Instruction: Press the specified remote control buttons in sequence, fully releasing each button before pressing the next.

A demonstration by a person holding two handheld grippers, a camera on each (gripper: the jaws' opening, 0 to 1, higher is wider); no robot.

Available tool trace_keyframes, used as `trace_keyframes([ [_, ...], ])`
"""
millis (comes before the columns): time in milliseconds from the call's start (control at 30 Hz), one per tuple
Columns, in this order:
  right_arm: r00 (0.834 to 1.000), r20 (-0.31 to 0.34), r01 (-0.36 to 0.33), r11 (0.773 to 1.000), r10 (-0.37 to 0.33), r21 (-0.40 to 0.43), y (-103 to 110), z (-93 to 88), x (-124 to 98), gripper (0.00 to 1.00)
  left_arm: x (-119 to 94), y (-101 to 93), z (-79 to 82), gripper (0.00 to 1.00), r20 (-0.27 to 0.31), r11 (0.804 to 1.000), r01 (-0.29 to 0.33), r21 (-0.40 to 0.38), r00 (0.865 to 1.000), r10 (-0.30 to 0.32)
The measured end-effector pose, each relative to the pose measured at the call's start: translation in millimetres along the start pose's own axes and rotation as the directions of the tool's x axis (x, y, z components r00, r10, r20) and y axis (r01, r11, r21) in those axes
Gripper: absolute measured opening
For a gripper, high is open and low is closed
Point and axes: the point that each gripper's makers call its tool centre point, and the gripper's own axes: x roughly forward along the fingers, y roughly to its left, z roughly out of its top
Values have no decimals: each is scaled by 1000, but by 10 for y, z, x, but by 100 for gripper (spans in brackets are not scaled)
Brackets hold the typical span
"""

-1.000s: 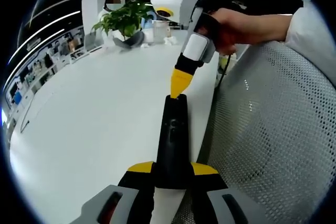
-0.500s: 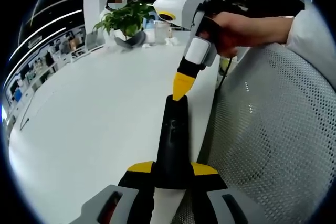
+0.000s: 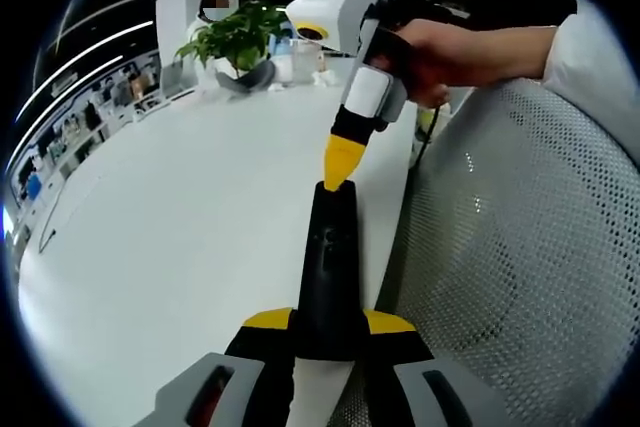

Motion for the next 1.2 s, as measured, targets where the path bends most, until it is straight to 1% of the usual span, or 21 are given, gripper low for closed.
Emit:
trace_keyframes([
  [33,1000,-9,3,1000,-3,-3,-6,-11,16,0,0,0,0,24,0,1000,0,0,1000,0],
  [200,1000,-4,18,1000,-18,-25,-13,-12,9,0,2,1,4,24,1,1000,0,0,1000,0],
  [467,1000,10,21,999,-21,-32,-20,-7,14,0,5,6,6,24,3,1000,0,1,1000,0],
  [900,1000,5,18,999,-18,-29,-20,2,11,0,8,11,10,24,4,1000,1,4,1000,-1],
  [1067,1000,-2,26,999,-26,-43,-9,6,11,0,6,10,9,24,4,1000,1,8,1000,-1],
  [1200,1000,8,-4,1000,4,1,-9,29,-12,0,7,6,10,24,3,1000,2,11,1000,-2],
])
